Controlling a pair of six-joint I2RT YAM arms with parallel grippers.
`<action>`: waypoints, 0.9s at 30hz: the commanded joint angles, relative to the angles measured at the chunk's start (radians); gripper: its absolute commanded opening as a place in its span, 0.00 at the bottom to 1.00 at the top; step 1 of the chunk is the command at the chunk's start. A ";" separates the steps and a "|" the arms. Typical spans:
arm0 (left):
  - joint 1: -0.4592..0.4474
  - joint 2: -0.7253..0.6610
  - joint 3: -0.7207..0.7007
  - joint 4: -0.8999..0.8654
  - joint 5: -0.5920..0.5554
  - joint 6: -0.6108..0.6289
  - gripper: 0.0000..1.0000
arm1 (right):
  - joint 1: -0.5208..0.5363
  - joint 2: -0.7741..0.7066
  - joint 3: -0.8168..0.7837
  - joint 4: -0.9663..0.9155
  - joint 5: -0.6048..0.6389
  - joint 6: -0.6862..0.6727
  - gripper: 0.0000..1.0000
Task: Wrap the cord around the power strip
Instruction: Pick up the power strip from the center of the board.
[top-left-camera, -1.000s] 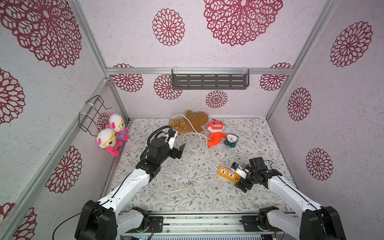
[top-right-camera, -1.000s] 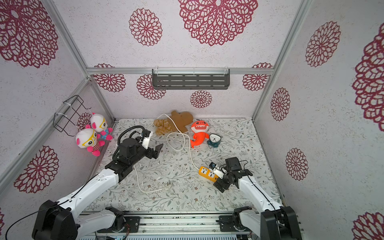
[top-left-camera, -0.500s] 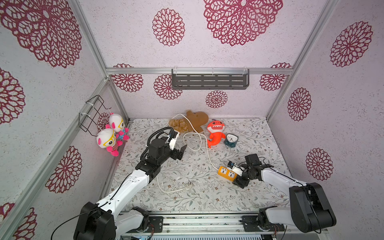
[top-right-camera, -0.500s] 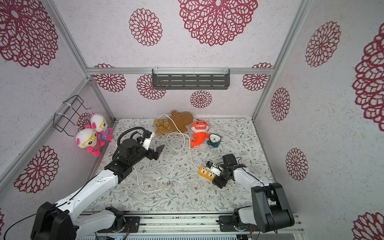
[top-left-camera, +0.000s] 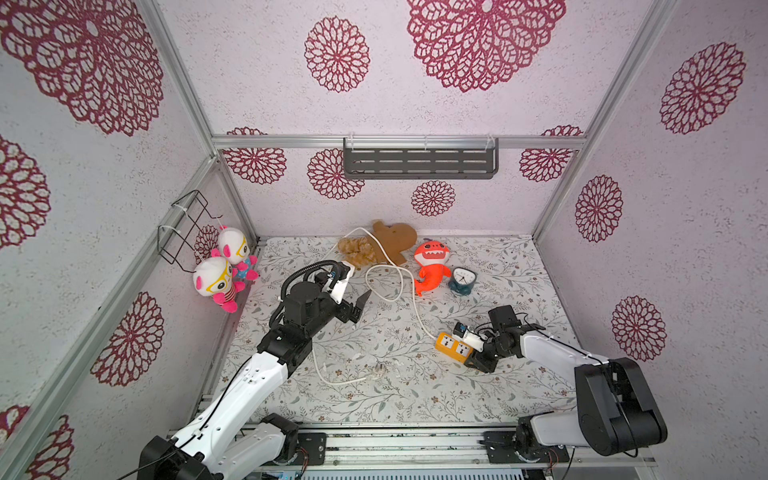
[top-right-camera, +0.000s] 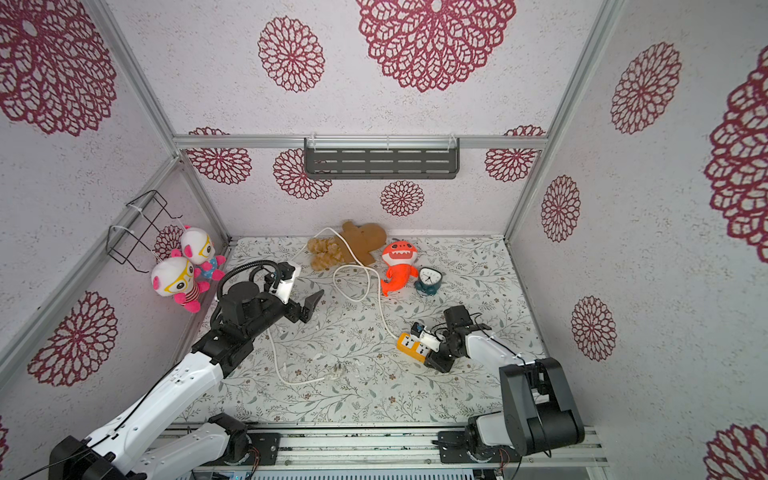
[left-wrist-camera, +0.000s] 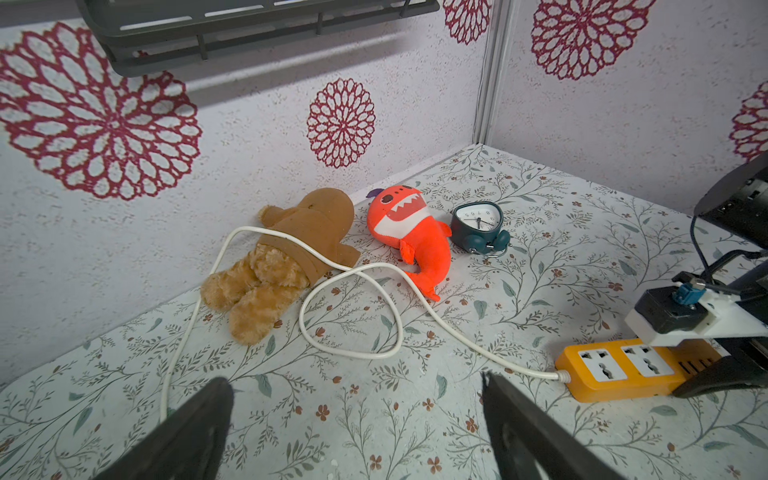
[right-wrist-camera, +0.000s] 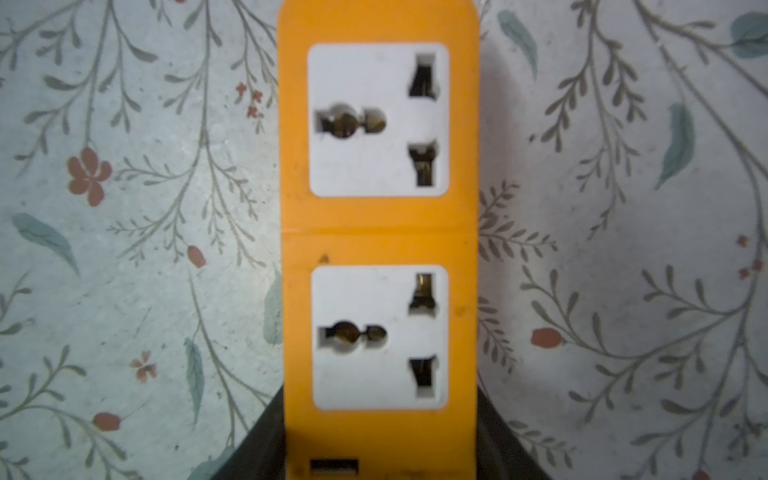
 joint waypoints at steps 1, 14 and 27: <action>-0.009 -0.007 -0.010 -0.011 0.001 0.040 0.97 | 0.016 -0.054 0.060 -0.115 -0.042 0.016 0.41; -0.007 0.062 0.056 0.126 -0.040 0.264 0.97 | 0.038 -0.543 0.170 -0.187 -0.173 0.201 0.34; 0.000 0.163 0.142 0.281 0.295 0.312 0.97 | 0.037 -0.587 0.518 -0.229 -0.286 0.310 0.31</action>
